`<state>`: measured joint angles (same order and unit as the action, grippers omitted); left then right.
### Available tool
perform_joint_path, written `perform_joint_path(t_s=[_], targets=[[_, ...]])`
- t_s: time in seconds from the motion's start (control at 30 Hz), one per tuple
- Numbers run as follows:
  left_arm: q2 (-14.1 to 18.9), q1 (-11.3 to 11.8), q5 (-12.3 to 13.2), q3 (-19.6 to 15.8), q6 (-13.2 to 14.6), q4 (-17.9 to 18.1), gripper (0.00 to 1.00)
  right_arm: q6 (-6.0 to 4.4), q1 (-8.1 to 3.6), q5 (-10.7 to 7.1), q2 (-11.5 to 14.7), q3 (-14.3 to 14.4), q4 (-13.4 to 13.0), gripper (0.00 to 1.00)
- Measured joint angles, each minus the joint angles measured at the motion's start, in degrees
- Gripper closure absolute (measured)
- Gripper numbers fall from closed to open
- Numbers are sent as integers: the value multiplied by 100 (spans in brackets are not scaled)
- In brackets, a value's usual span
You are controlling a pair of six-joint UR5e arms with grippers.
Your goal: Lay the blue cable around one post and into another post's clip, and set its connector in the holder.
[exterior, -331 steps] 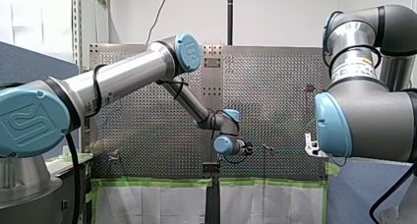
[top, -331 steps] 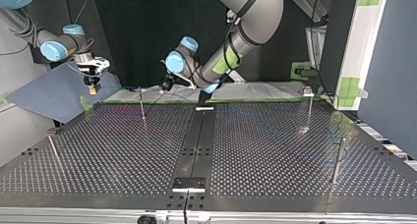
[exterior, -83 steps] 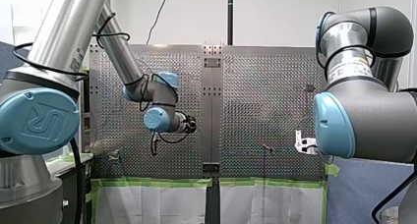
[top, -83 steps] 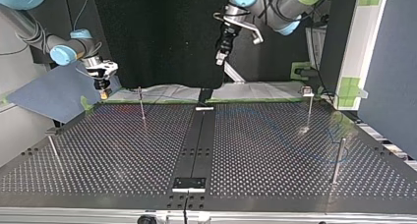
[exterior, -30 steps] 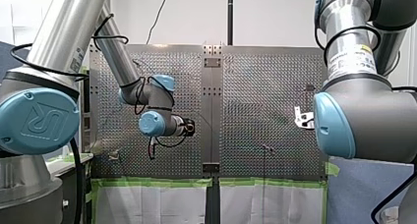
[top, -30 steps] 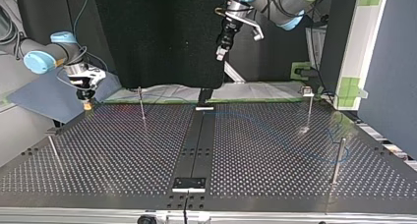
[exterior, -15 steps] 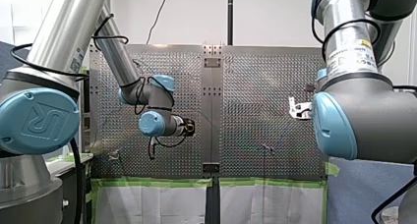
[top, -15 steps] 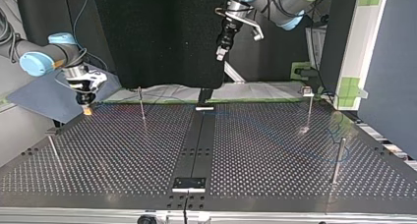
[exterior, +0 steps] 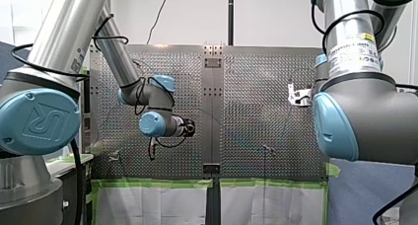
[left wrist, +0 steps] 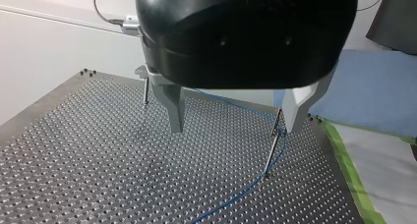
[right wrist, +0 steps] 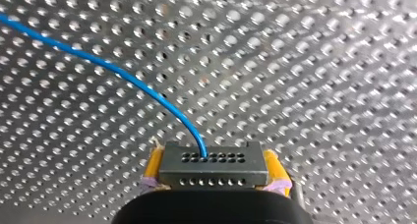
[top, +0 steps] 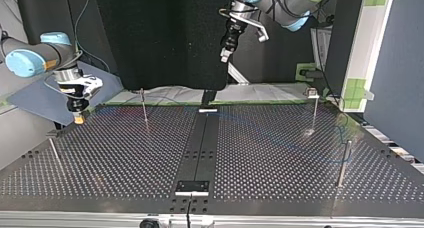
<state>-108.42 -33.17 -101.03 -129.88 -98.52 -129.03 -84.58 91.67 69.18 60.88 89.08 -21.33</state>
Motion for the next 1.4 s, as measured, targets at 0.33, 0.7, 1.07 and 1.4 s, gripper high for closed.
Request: perform_joint_path(t_s=[0.33,0.7,1.07,1.4], targets=[[1,24,0,0,0,0,0,-240,-53,201,76,10,-48,100],[1,51,0,0,14,-17,0,-403,-92,201,148,10,-180,100],[2,64,0,4,14,-19,0,-727,-148,139,369,3,-334,100],[1,67,0,12,18,-26,0,-917,-225,99,378,1,-338,100]])
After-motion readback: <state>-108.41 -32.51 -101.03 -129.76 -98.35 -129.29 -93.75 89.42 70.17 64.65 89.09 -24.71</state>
